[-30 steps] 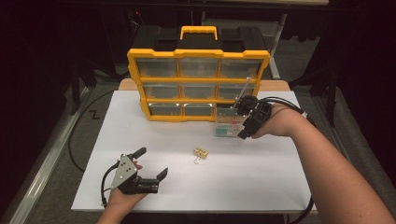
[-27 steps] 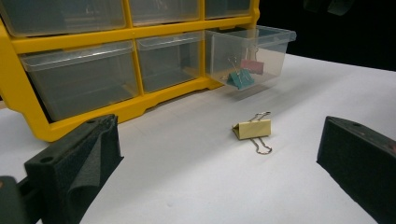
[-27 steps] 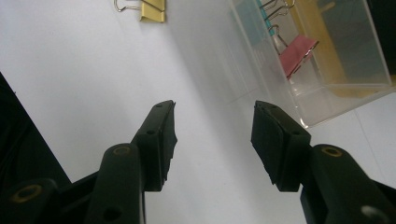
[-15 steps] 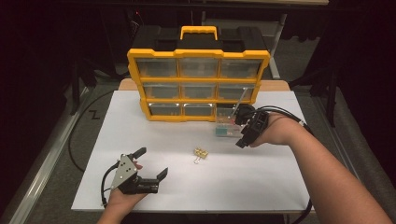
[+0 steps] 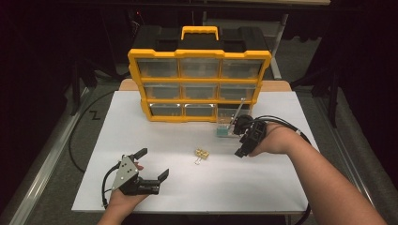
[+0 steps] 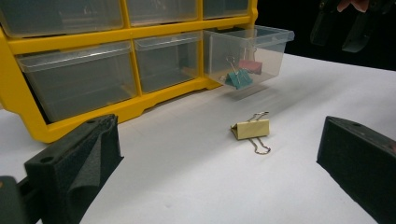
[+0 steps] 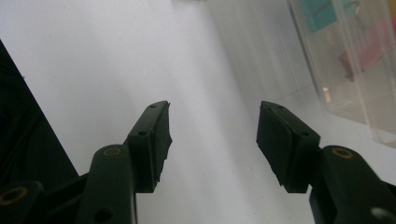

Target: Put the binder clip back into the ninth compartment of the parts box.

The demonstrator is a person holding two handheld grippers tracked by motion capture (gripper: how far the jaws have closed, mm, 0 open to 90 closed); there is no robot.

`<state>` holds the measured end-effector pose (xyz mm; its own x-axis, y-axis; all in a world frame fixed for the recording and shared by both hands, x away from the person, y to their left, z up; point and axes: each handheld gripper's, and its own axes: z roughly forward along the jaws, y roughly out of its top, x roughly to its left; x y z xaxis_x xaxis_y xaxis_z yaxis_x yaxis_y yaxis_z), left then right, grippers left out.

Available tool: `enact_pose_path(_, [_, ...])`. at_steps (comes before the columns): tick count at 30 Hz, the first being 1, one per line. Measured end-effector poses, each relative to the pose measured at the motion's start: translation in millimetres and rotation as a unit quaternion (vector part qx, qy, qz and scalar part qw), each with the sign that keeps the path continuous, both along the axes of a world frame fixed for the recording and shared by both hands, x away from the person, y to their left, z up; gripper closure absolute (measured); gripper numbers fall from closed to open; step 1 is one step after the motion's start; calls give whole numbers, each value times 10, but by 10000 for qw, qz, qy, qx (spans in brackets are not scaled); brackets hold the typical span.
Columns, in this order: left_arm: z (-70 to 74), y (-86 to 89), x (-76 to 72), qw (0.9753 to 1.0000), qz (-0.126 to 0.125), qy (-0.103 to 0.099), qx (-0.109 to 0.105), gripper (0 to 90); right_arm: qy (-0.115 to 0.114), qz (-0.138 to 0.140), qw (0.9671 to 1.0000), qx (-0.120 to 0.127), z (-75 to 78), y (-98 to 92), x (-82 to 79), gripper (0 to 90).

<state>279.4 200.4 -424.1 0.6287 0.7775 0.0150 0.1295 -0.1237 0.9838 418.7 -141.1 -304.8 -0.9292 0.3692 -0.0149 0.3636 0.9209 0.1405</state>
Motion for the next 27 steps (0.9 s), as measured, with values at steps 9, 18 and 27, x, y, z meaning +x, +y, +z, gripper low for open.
enact_pose_path(9, [2,-3,-1,10000,6,-6,2,2,51,36,10000,25,-110,27,-36,429])
enact_pose_path(18, [4,-1,-3,10000,2,-12,3,2,115,72,9999,47,-230,69,-63,415])
enact_pose_path(27, [4,-4,-3,10000,-4,-8,8,2,195,91,9997,76,-398,104,-99,392])
